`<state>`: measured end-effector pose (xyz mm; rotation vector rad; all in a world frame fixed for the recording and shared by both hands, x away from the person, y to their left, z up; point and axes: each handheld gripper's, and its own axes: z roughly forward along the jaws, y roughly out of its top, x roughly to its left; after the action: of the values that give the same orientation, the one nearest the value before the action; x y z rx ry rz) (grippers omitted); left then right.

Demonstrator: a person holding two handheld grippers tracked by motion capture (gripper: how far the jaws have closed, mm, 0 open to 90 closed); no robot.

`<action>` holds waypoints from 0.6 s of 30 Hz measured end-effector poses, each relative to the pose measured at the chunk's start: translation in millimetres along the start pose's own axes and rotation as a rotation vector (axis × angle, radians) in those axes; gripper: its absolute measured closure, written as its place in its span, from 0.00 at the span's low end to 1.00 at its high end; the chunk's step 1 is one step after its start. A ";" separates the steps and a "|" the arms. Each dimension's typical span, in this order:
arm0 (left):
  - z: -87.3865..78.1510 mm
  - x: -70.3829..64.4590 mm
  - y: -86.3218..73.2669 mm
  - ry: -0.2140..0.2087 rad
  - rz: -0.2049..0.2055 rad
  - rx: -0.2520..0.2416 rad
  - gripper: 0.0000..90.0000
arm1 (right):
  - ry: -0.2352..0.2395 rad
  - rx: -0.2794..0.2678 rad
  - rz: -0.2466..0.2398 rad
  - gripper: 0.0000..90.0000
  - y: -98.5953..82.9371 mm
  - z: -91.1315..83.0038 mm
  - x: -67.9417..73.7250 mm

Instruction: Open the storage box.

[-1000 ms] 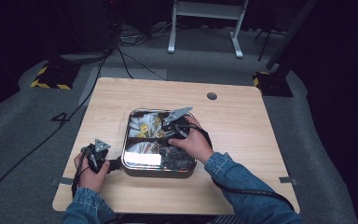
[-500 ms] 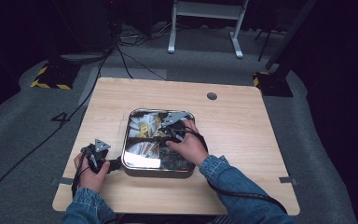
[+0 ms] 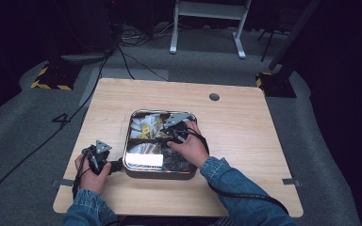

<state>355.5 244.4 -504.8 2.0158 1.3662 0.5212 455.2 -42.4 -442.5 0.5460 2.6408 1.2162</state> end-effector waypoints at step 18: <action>1.3 3.0 1.5 -0.019 0.013 0.003 0.21 | -0.011 -0.042 -0.002 0.66 20.6 -38.2 -5.5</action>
<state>358.5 246.5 -504.8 2.0288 1.3437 0.5050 453.5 -58.8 -402.0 0.5409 2.6001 1.2608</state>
